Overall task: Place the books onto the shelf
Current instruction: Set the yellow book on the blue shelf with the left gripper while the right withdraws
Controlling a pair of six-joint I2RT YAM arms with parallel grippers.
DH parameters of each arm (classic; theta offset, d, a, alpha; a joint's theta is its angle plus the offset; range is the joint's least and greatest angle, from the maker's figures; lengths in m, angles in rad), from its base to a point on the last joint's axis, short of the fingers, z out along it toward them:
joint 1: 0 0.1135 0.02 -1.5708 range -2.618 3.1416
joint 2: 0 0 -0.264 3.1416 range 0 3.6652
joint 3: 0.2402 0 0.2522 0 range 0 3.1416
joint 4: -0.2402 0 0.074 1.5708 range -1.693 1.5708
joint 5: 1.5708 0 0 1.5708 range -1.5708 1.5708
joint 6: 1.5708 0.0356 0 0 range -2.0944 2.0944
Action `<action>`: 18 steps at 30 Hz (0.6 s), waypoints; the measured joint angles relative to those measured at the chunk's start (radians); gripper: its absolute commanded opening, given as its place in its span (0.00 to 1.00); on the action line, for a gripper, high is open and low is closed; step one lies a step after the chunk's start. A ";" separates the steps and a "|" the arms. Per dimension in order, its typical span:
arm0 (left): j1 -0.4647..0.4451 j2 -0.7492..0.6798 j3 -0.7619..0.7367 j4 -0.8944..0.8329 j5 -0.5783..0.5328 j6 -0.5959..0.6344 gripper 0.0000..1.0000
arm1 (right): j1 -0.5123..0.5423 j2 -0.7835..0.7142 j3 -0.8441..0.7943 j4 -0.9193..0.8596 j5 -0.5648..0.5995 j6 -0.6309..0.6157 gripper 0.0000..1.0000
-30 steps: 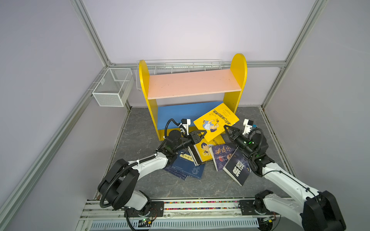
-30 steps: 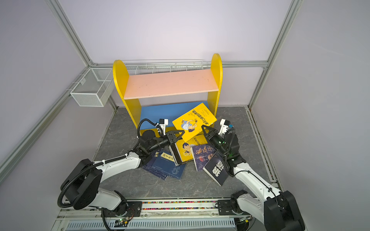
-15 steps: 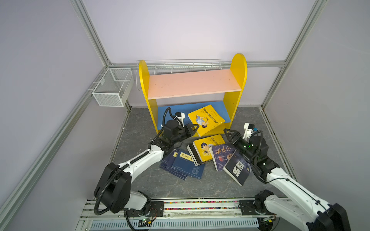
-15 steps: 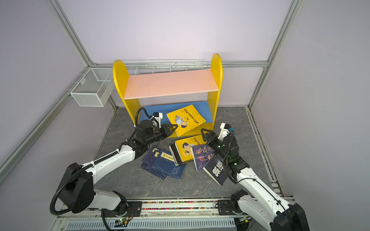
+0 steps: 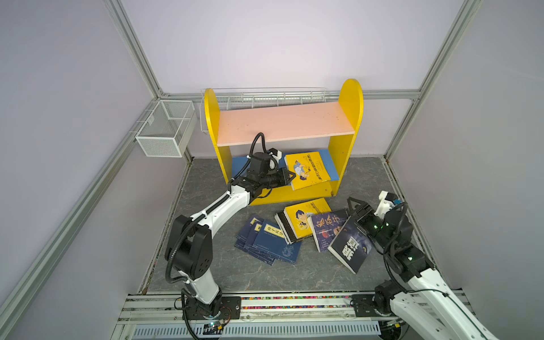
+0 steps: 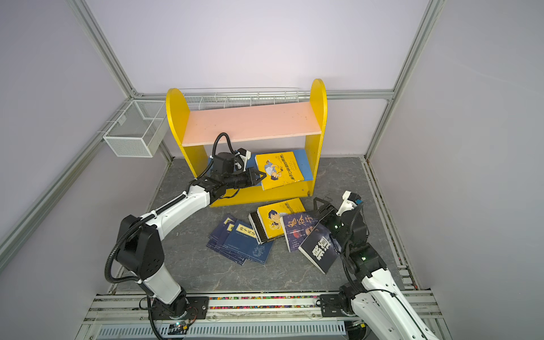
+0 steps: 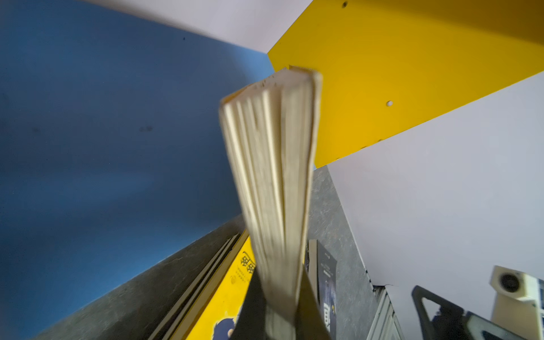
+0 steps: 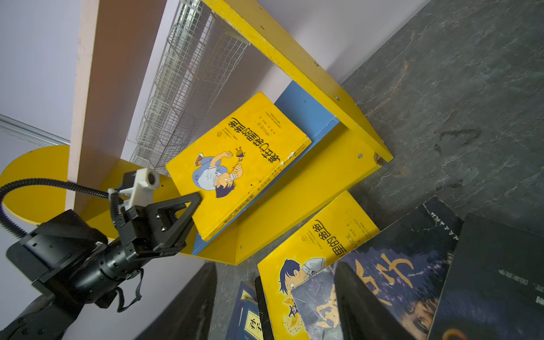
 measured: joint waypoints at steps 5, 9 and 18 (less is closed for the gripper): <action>-0.004 0.044 0.025 0.026 0.012 -0.001 0.00 | -0.005 -0.017 0.000 -0.029 0.011 -0.013 0.67; -0.007 0.071 0.055 0.038 0.019 -0.001 0.00 | -0.006 -0.016 -0.001 -0.043 0.011 -0.020 0.67; -0.013 0.187 0.178 0.045 -0.004 0.011 0.19 | -0.007 -0.007 -0.002 -0.045 0.011 -0.026 0.67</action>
